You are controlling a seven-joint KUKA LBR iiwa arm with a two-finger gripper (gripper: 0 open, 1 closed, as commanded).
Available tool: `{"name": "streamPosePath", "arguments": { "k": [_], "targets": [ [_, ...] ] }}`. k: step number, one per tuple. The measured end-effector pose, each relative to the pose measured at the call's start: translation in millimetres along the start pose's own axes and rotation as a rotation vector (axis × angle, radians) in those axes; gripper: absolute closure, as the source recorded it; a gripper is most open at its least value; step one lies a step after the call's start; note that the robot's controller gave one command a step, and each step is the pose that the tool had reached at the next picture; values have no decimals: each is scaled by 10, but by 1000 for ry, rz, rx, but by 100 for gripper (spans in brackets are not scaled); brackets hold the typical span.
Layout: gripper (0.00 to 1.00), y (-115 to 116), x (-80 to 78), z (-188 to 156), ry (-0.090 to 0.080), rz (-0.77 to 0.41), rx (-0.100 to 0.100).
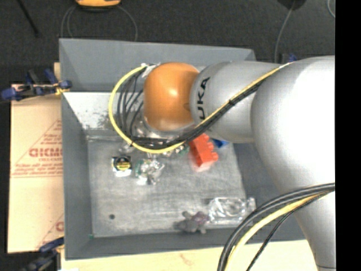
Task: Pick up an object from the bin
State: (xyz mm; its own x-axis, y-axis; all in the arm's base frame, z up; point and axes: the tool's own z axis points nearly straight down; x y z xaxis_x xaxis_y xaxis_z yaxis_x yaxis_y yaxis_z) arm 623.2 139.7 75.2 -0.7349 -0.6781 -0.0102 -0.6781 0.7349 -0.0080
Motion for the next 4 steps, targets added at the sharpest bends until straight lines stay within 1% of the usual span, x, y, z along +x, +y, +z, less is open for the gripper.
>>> {"name": "streamPosePath", "arguments": {
  "k": [1, 2, 3, 4],
  "targets": [
    [0, 104, 128, -5, -2, -71, -1],
    [100, 104, 116, -24, -6, -69, -1],
    [0, 113, 134, 1, -1, -68, -4],
    [0, 246, 62, 0, -3, -310, 1]
  ]
}}
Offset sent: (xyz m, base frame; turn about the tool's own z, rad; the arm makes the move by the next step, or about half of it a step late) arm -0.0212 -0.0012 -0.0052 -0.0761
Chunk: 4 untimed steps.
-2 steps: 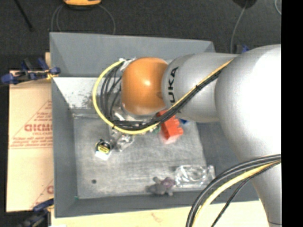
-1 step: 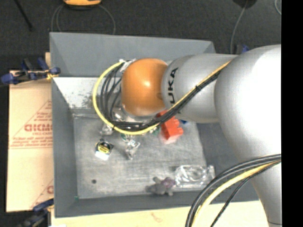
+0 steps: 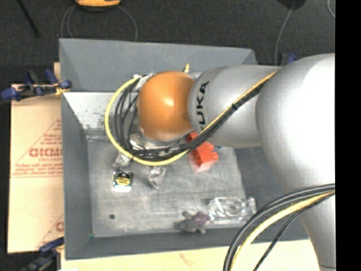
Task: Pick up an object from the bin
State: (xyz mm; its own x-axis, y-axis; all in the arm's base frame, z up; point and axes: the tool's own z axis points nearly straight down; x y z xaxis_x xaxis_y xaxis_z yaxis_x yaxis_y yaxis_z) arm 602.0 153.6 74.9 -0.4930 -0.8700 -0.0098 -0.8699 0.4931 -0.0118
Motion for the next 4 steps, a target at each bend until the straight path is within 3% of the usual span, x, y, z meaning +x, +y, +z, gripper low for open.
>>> {"name": "streamPosePath", "arguments": {
  "k": [1, 2, 3, 4],
  "targets": [
    [0, 297, -230, -32, 3, -55, -9],
    [100, 292, -228, -33, 2, -50, -10],
    [100, 187, -213, -1097, 1, -35, -3],
    [100, 65, -141, -1549, 3, -36, -5]
  ]
}}
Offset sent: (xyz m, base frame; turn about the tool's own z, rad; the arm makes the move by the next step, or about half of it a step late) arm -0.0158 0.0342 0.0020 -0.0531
